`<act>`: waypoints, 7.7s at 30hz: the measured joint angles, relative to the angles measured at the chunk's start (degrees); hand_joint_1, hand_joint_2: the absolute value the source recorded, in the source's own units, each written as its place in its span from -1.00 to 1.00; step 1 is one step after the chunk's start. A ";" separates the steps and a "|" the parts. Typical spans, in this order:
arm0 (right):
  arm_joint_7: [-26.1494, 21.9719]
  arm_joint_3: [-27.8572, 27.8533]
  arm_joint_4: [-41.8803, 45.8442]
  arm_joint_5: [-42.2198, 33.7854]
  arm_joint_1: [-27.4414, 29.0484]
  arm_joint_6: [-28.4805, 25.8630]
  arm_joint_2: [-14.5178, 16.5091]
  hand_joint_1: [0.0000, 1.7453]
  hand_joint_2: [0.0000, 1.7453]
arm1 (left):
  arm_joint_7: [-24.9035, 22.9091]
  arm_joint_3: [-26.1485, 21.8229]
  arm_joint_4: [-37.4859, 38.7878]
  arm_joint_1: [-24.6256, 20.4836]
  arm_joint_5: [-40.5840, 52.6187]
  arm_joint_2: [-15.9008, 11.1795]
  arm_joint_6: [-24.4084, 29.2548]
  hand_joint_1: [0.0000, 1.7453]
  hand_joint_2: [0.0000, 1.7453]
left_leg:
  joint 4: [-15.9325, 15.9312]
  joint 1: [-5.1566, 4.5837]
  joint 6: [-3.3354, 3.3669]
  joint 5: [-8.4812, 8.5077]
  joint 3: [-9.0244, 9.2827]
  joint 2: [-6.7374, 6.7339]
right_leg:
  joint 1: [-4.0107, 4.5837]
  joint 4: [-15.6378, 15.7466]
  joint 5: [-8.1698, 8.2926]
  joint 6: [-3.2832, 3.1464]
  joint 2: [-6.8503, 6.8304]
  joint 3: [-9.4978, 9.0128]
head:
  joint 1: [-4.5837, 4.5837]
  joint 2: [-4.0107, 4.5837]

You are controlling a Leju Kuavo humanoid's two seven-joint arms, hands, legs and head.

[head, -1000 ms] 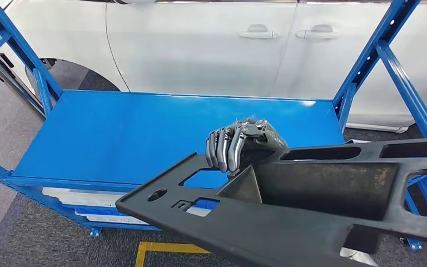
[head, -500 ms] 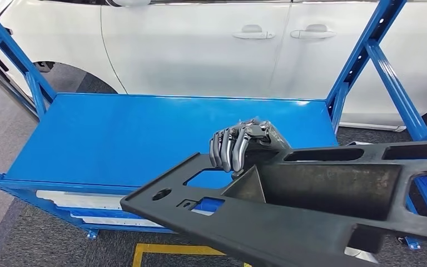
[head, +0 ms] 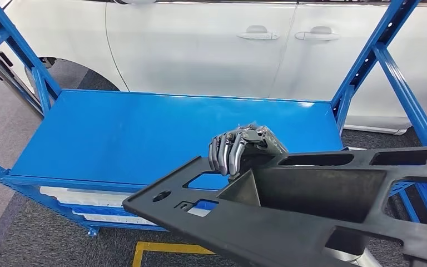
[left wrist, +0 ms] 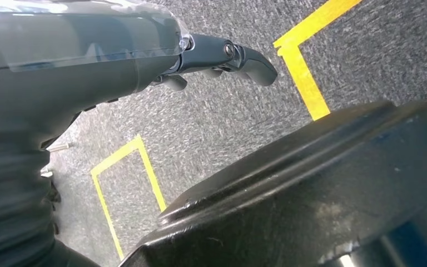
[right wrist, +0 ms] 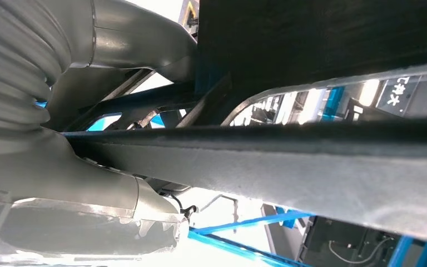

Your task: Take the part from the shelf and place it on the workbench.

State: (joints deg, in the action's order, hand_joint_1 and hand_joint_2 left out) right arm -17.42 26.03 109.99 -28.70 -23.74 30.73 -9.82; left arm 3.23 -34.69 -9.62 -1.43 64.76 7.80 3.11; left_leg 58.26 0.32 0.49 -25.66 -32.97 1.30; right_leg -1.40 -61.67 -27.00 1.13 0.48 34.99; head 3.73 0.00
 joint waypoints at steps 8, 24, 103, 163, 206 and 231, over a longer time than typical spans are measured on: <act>-0.92 0.22 0.53 1.10 1.20 -0.07 -0.21 0.50 1.00 | 0.01 0.00 0.00 -0.13 -0.13 -0.21 -0.24 -1.00 1.00 | 9.30 -0.01 -2.20 -5.43 -4.18 -0.21 | 0.14 2.12 0.49 -2.65 0.01 -0.70 | 0.01 0.00; -1.61 0.29 0.87 1.36 2.49 -0.15 -0.25 0.50 1.00 | -0.21 0.00 0.00 0.04 -0.14 -0.01 -0.42 -1.00 1.00 | -1.33 -0.19 1.09 1.01 0.18 -0.57 | 0.92 -8.00 -5.80 -0.53 -0.09 3.59 | 0.00 0.00; -2.00 -1.11 -2.17 -2.11 8.27 1.43 -1.90 0.50 1.00 | 0.48 -0.04 0.01 0.01 -0.39 0.07 0.15 -1.00 1.00 | 16.05 -0.17 -2.56 -7.36 -7.46 -0.82 | 0.12 3.54 0.86 -2.44 -0.77 -2.05 | 0.01 0.00; -0.73 -5.16 -0.42 -0.33 10.47 3.25 -0.37 0.50 1.00 | 0.81 -0.04 0.00 0.06 -0.15 0.32 0.17 -1.00 1.00 | 13.03 -0.54 -2.21 -5.80 -7.26 -0.64 | 1.06 5.56 0.72 -2.72 -1.08 -4.17 | -0.01 0.00; -0.44 -5.61 -0.20 0.31 9.97 0.98 1.34 0.50 1.00 | 0.59 -0.04 -0.02 0.37 0.49 0.39 0.14 -1.00 1.00 | -1.44 -0.45 1.15 1.49 0.33 -1.15 | 1.17 -0.40 -2.73 -0.03 -3.23 -1.43 | 0.00 0.00; -1.00 -5.48 -0.20 1.08 10.75 -0.99 1.51 0.50 1.00 | 0.12 -0.04 -0.03 0.36 1.34 0.22 -0.19 -1.00 1.00 | 0.89 -0.75 -0.92 0.41 -0.55 -5.30 | 1.22 3.53 -0.28 -1.51 -6.19 -3.43 | 0.00 0.00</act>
State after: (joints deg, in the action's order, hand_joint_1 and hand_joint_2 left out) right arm -18.41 20.55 109.79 -27.63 -13.00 29.74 -8.31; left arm 3.36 -34.73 -9.64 -1.06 66.10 8.02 2.92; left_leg 59.15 -0.43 -0.43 -25.25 -33.51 -4.00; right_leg -0.17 -58.14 -27.27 -0.38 -5.71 31.56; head 3.73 0.00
